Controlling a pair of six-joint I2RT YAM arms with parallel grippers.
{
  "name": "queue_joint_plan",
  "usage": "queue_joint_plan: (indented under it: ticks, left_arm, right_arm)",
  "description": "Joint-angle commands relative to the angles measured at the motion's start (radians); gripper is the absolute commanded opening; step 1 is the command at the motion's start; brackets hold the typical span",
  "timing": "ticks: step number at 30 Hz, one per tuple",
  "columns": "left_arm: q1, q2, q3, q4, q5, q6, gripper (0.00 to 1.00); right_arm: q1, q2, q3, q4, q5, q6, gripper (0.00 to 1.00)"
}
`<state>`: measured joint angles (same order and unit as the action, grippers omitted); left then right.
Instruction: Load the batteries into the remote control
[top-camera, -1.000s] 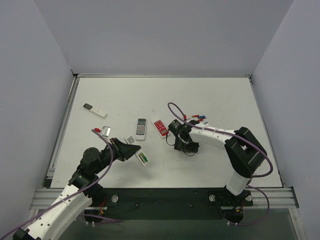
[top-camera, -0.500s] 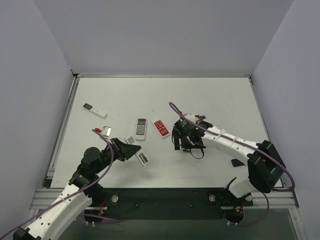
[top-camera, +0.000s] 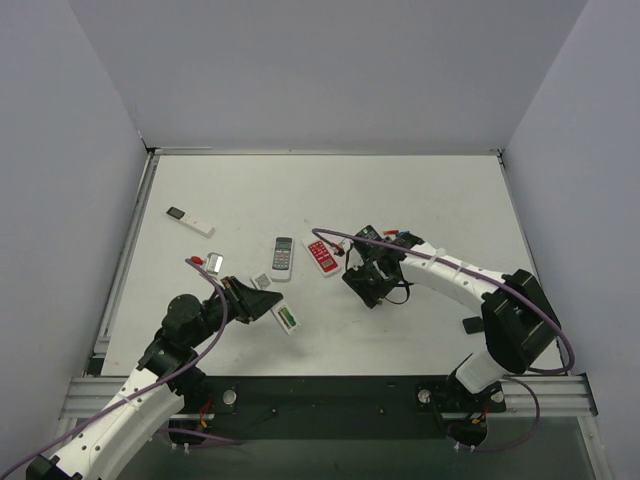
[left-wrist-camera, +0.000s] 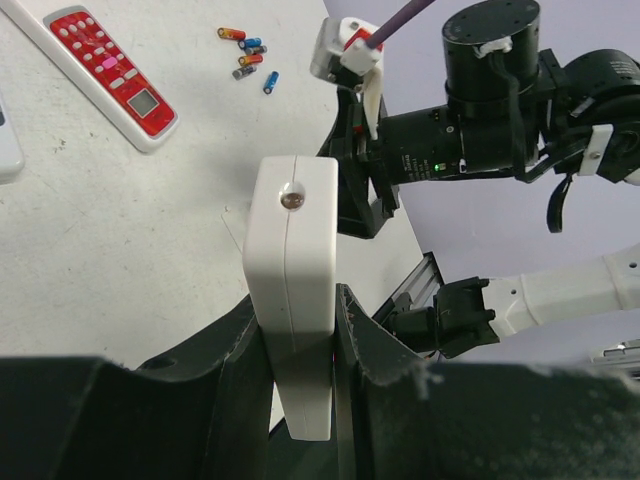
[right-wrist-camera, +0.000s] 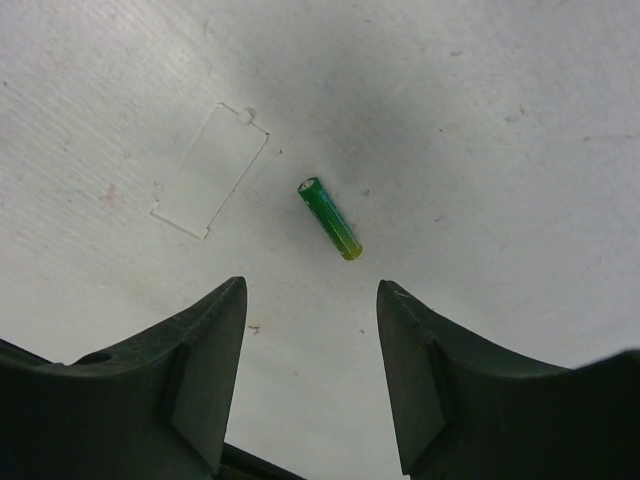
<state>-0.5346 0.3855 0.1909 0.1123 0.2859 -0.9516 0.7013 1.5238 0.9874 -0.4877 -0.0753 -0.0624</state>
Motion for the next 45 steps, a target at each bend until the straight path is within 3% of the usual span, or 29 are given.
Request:
queue_joint_plan:
  ticks: [1, 9, 11, 20, 26, 31, 37, 40, 45]
  left_arm:
    - [0.004, -0.008, 0.024, 0.024, 0.024, 0.022, 0.0]
    - [0.004, 0.0, 0.027, 0.024, 0.027, 0.027, 0.0]
    - [0.004, 0.003, 0.028, 0.023, 0.027, 0.027, 0.0]
    - [0.004, 0.021, 0.027, 0.027, 0.027, 0.027, 0.0]
    - [0.004, 0.047, 0.021, 0.052, 0.035, 0.024, 0.0]
    - [0.004, 0.059, -0.005, 0.099, 0.035, 0.011, 0.0]
    - [0.004, 0.075, -0.048, 0.216, 0.039, -0.027, 0.0]
    - [0.004, 0.087, -0.065, 0.274, 0.039, -0.038, 0.0]
    - [0.004, 0.101, -0.085, 0.371, 0.033, -0.059, 0.0]
  right_arm:
    - [-0.011, 0.071, 0.053, -0.055, -0.08, -0.226, 0.47]
    - [-0.046, 0.19, 0.131, -0.066, -0.124, -0.315, 0.41]
    - [-0.045, 0.217, 0.142, -0.071, -0.142, -0.318, 0.34]
    - [-0.04, 0.286, 0.149, -0.084, -0.135, -0.327, 0.25]
    - [-0.031, 0.309, 0.152, -0.083, -0.104, -0.327, 0.11]
    - [-0.023, 0.224, 0.143, -0.06, -0.121, -0.281, 0.0]
    - [0.018, -0.014, 0.137, 0.014, -0.152, -0.098, 0.0]
    - [0.05, -0.143, 0.114, 0.127, -0.152, 0.013, 0.0]
    - [0.191, -0.275, 0.106, 0.293, -0.084, 0.177, 0.0]
